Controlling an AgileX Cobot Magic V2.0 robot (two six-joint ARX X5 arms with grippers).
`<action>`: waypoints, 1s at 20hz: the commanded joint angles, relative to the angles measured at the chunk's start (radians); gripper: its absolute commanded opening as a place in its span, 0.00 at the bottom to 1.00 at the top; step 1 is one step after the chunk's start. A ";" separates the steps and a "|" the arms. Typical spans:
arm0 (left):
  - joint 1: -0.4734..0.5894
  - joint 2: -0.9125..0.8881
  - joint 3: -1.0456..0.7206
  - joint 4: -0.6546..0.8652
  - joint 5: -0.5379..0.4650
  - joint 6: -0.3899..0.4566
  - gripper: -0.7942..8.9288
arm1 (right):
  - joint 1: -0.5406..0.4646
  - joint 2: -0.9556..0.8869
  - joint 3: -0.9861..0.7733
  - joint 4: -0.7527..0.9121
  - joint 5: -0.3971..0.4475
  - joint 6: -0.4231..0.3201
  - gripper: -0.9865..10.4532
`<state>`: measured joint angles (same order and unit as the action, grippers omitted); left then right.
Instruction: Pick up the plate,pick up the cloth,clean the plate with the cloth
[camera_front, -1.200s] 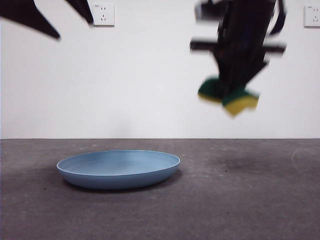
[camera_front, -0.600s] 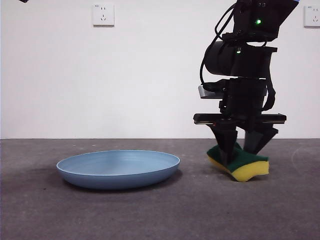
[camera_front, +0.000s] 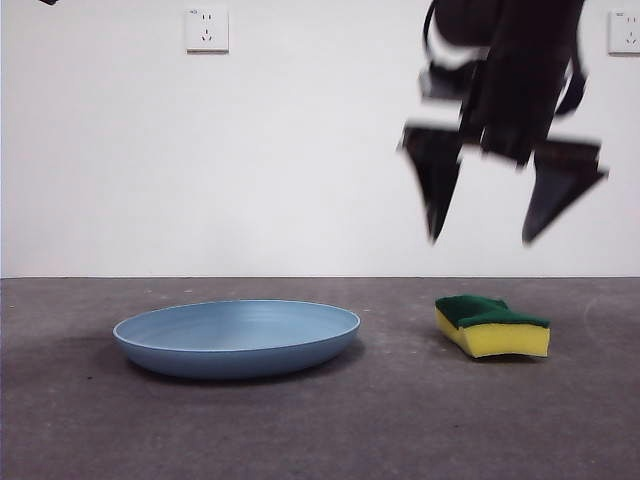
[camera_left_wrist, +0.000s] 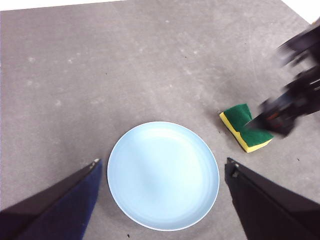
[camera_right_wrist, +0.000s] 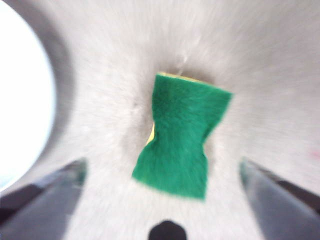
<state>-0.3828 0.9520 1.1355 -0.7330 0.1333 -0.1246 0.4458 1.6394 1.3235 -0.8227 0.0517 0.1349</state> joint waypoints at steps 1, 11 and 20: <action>-0.004 0.002 -0.001 0.006 -0.002 -0.002 0.33 | 0.008 -0.117 -0.004 -0.016 -0.001 0.005 0.13; -0.014 -0.031 -0.005 -0.020 -0.068 0.142 0.07 | 0.062 -0.563 -0.035 -0.011 0.017 -0.041 0.07; -0.069 -0.385 -0.455 0.305 -0.139 0.102 0.07 | 0.171 -1.027 -0.554 0.304 0.212 0.005 0.07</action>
<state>-0.4488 0.5747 0.7025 -0.4400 -0.0059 -0.0097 0.6144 0.6159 0.7891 -0.5293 0.2592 0.1242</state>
